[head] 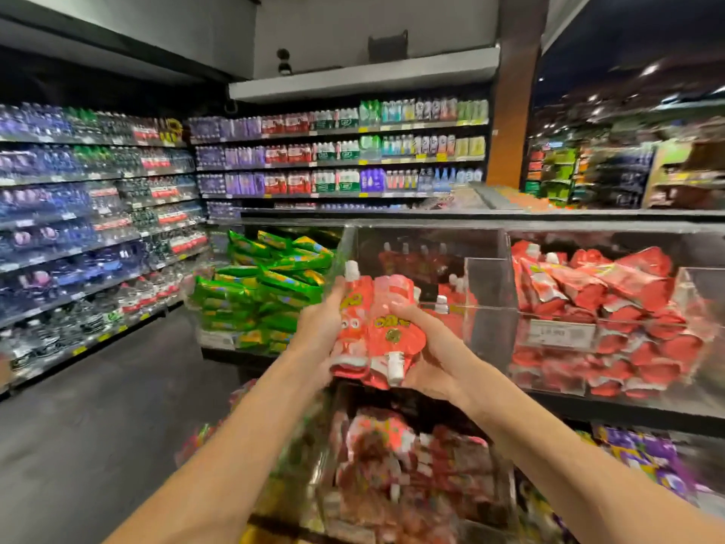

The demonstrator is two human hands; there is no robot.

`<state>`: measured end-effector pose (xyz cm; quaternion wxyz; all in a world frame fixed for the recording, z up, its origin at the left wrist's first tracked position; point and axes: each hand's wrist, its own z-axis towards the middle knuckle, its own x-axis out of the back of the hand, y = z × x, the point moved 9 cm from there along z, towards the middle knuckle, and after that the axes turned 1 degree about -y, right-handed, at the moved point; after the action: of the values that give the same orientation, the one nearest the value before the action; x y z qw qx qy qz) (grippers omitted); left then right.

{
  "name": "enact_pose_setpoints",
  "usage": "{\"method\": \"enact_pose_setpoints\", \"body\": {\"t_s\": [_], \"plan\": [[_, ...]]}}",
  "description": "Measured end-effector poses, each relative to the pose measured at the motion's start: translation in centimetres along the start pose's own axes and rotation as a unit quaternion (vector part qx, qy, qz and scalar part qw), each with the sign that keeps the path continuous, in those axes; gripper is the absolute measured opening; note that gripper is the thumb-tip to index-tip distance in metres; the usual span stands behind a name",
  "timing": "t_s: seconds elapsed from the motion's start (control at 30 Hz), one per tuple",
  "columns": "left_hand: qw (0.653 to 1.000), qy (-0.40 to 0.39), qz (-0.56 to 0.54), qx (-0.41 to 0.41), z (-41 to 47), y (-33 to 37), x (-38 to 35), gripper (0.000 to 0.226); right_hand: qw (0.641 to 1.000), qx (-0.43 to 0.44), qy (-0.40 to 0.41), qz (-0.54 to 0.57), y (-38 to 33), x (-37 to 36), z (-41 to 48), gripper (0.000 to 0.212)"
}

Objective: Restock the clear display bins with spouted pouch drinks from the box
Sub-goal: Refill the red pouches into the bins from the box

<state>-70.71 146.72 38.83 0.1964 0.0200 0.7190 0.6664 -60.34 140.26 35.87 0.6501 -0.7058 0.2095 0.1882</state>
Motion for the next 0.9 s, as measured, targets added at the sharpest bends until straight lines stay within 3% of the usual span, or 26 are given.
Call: {"method": "enact_pose_setpoints", "body": {"t_s": [0.1, 0.2, 0.33, 0.43, 0.57, 0.7, 0.9], "plan": [[0.998, -0.004, -0.065, 0.014, 4.6, 1.7, 0.5, 0.044, 0.999, 0.035, 0.04, 0.004, -2.4, -0.6, 2.8, 0.031], [0.998, -0.023, -0.06, 0.021, 7.2, 3.6, -1.0, 0.046, 0.991, 0.059, 0.118, 0.024, -4.4, 0.6, 4.2, 0.033], [0.992, -0.094, -0.083, 0.016, 9.0, 4.8, -4.4, 0.041, 0.981, 0.055, 0.176, 0.058, -5.8, 2.2, 4.4, 0.034], [0.976, -0.166, -0.109, 0.091, 10.5, 4.3, -6.6, 0.032, 0.978, 0.058, 0.198, 0.025, -7.5, 2.9, 3.9, 0.033], [0.977, -0.205, 0.002, 0.056, 12.4, 5.3, -8.5, 0.004, 0.976, 0.072, 0.205, 0.0, -10.2, 3.4, 4.0, 0.042], [0.986, -0.158, 0.056, 0.012, 13.3, 5.9, -8.1, 0.023, 0.978, 0.064, 0.201, 0.01, -11.3, 3.5, 4.8, 0.04], [0.947, -0.279, 0.149, 0.06, 11.4, 5.3, -8.7, 0.013, 0.977, 0.034, 0.209, 0.006, -11.9, 4.6, 6.5, 0.04]]}}
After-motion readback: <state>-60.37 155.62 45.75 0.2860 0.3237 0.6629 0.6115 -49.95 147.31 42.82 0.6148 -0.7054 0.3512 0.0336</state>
